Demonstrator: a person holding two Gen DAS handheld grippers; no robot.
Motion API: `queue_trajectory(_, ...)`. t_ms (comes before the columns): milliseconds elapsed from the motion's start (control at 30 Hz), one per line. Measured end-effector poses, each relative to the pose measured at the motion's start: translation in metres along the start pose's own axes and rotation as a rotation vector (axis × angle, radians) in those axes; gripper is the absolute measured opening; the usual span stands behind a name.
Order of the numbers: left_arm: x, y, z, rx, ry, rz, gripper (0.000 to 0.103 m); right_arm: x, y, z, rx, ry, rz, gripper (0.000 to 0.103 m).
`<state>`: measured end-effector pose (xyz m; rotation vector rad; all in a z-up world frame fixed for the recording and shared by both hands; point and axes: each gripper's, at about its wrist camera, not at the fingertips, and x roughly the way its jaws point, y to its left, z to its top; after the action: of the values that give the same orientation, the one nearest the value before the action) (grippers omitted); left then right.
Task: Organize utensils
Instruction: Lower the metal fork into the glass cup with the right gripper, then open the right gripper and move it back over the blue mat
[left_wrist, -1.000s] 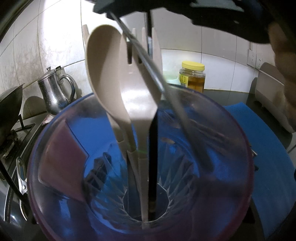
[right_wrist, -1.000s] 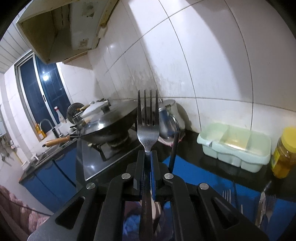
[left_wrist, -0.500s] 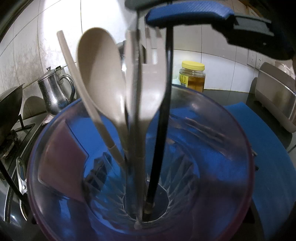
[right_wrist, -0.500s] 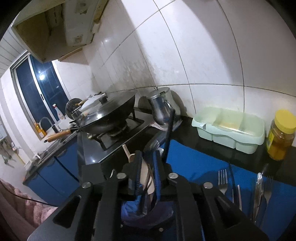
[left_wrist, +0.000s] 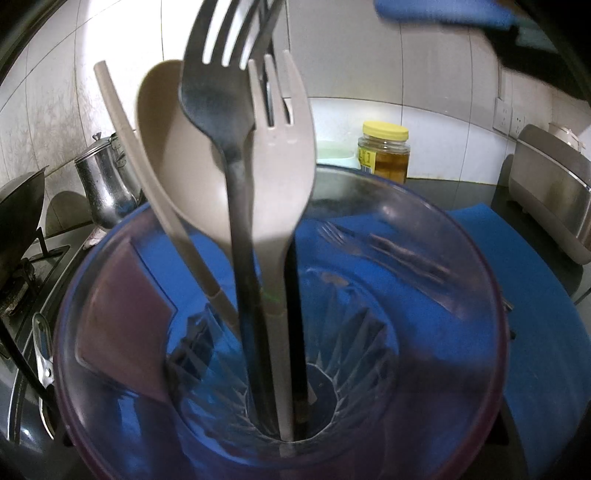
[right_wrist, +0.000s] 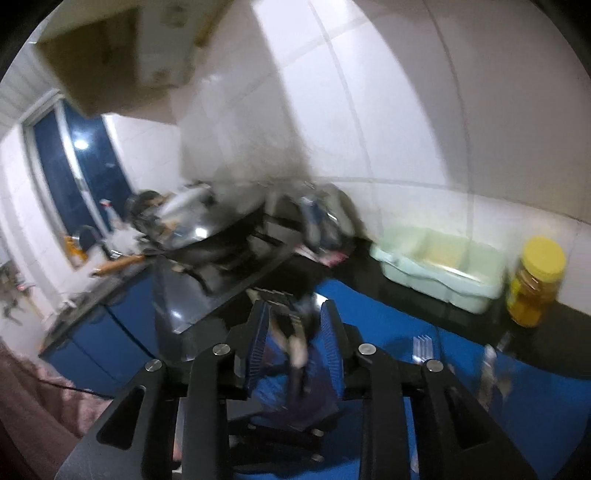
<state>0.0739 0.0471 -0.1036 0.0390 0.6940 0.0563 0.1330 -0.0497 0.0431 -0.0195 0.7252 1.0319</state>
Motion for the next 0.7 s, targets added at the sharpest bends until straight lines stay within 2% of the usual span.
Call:
queue_trajectory(67, 0.0, 0.0, 0.0, -0.001, -0.001, -0.001, 0.084, 0.015, -0.006, 0.0, 0.012, 0.074, -0.038, 0.017)
queue_trajectory(133, 0.0, 0.0, 0.0, 0.0, 0.0, -0.001, 0.084, 0.031, -0.011, -0.002, 0.03, 0.138, -0.064, 0.016)
queue_trajectory(233, 0.0, 0.0, 0.0, -0.001, 0.0, -0.002, 0.084, 0.048, -0.017, -0.003, 0.053, 0.179, -0.035, 0.015)
queue_trajectory(367, 0.0, 0.0, 0.0, -0.001, 0.0, -0.002, 0.084, 0.069, -0.022, 0.001, 0.078, 0.238, 0.049, 0.015)
queue_trajectory(500, 0.0, 0.0, 0.0, -0.001, 0.0, -0.001, 0.084, 0.081, -0.018, 0.003, 0.072, 0.269, 0.127, 0.015)
queue_trajectory(600, 0.001, 0.0, 0.0, -0.001, 0.0, -0.001, 0.084, 0.077, -0.016, 0.003, 0.06, 0.256, 0.115, 0.015)
queue_trajectory(700, 0.001, 0.0, 0.0, -0.001, 0.0, -0.001, 0.084, 0.062, -0.021, 0.004, 0.086, 0.205, 0.111, 0.015)
